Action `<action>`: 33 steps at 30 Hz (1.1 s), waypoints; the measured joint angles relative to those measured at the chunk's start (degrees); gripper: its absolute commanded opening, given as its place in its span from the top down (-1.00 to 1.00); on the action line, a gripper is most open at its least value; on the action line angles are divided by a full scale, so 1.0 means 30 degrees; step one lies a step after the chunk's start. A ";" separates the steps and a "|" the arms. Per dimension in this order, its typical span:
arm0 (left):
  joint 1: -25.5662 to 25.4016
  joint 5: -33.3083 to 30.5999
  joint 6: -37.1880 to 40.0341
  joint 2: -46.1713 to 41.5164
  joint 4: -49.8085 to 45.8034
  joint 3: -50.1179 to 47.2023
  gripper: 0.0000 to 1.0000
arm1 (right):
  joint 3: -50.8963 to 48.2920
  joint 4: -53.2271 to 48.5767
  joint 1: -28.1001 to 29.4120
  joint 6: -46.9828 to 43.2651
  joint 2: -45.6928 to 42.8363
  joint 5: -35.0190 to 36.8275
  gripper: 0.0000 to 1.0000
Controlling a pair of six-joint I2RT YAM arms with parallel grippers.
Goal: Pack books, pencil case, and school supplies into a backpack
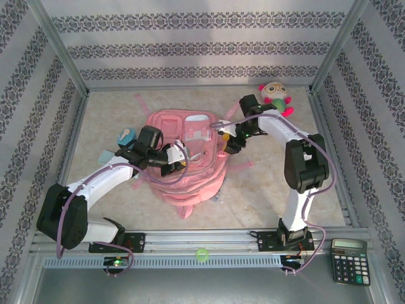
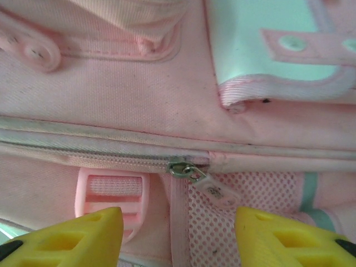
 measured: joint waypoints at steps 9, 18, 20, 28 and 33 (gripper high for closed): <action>0.0007 0.0022 0.0124 0.0000 0.0058 0.0000 1.00 | 0.1355 -0.0597 0.0780 -0.1122 0.1290 0.1129 -0.10; 0.0007 0.0022 0.0124 0.0000 0.0087 0.0000 1.00 | 0.1443 -0.1253 0.1421 -0.0889 0.1683 0.2055 0.21; 0.0007 0.0000 0.0124 0.0000 0.0153 0.0000 1.00 | 0.1443 -0.1596 0.1406 -0.0736 0.1683 0.1982 0.31; 0.0007 -0.0066 0.0117 0.0000 0.0335 0.0000 1.00 | 0.1443 -0.2448 0.0809 0.0386 0.1566 0.0714 0.25; 0.0007 -0.0073 0.0109 0.0000 0.0772 0.0000 1.00 | 0.1450 -0.2645 0.0510 0.1464 0.1501 -0.0576 0.20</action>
